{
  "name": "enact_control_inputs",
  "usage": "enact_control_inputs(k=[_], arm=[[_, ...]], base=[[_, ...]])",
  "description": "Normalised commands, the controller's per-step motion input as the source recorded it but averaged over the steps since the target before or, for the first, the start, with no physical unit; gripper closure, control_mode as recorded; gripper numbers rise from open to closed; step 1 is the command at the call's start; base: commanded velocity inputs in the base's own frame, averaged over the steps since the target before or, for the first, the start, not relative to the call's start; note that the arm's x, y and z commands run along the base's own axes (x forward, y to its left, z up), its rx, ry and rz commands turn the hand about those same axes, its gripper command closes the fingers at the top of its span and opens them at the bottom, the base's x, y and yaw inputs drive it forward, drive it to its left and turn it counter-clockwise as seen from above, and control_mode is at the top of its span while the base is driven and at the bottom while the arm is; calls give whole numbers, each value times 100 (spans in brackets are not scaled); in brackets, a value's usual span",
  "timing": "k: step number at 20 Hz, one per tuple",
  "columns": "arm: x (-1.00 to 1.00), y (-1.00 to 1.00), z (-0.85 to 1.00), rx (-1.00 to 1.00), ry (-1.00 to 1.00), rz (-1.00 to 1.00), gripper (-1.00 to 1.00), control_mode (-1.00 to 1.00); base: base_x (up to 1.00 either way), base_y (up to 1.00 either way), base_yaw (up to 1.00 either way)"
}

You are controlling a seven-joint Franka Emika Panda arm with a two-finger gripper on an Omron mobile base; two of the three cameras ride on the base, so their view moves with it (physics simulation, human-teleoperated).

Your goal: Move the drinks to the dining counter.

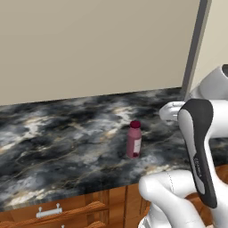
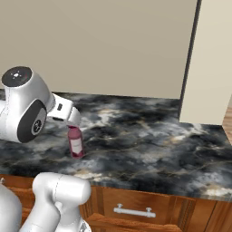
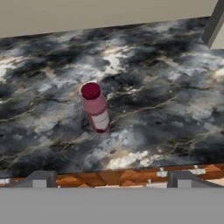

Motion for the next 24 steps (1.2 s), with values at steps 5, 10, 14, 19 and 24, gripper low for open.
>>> enact_control_inputs(k=[5, 10, 14, 19, 24], arm=[[-4, -5, 0, 0, 0, -1, -100, 100], [0, 0, 0, 0, 0, 0, -100, 100], [0, 0, 0, 0, 0, 0, -100, 100], [0, 0, 0, 0, 0, 0, -100, 100], [0, 0, 0, 0, 0, 0, -100, 100]], base=[[-6, -40, -33], [0, -3, -93], [0, 0, -97], [0, 0, -97], [0, 2, -96]])
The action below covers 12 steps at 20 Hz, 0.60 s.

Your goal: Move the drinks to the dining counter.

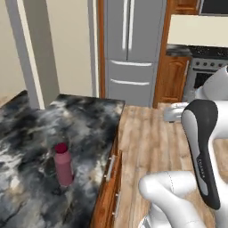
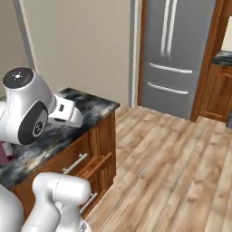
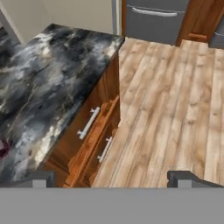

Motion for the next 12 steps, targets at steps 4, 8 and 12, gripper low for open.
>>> enact_control_inputs(k=[4, 8, 12], arm=[[0, 0, 0, 0, 0, 0, -100, 100], [0, 0, 0, 0, 0, 0, -100, 100], [0, 0, 0, 0, 0, 0, -100, 100]], base=[[0, 8, -95], [0, 2, -91], [8, 0, -82]])
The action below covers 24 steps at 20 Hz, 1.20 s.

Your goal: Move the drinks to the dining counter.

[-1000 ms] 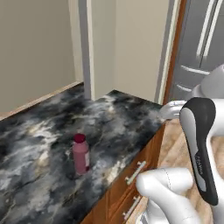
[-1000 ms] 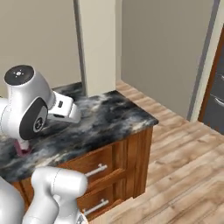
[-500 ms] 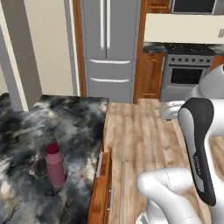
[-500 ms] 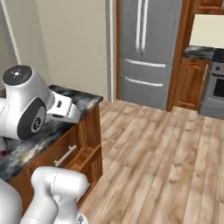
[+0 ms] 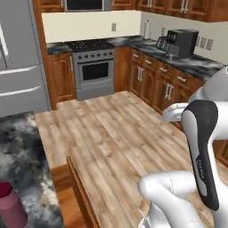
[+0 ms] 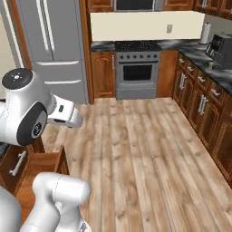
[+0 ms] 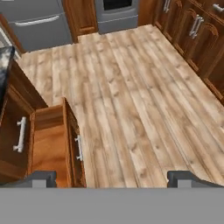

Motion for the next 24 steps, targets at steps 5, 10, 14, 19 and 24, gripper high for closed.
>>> enact_control_inputs(k=[5, 10, 14, 19, 24], arm=[[0, 0, 0, 0, 0, 0, -100, 100], [0, 0, 0, 0, 0, 0, -100, 100], [0, 0, 0, 0, 0, 0, -100, 100], [0, 0, 0, 0, 0, 0, -100, 100], [0, 0, 0, 0, 0, 0, -100, 100]], base=[[18, 0, -73], [29, -27, -57], [18, -3, -76], [3, 8, -87], [0, 31, -92]])
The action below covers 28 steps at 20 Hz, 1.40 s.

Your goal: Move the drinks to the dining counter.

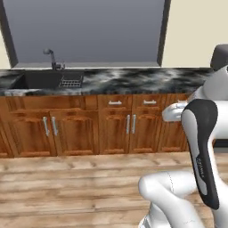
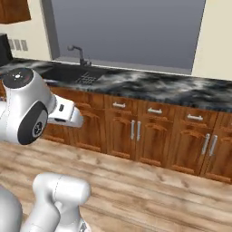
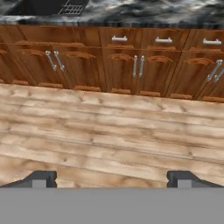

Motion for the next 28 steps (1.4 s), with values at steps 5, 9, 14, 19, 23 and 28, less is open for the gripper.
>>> enact_control_inputs(k=[5, 9, 14, 19, 23, 28], arm=[[0, 0, 0, 0, 0, 0, -100, 100], [0, 0, 0, 0, 0, 0, -100, 100], [0, 0, 0, 0, 0, 0, -100, 100], [0, 0, 0, 0, 0, 0, -100, 100], [0, 0, 0, 0, 0, 0, -100, 100], [0, 0, 0, 0, 0, 0, -100, 100]], base=[[4, 65, -79], [14, 86, -65], [-1, 97, -23], [-43, 100, 2], [-92, 100, 20], [71, 100, 6]])
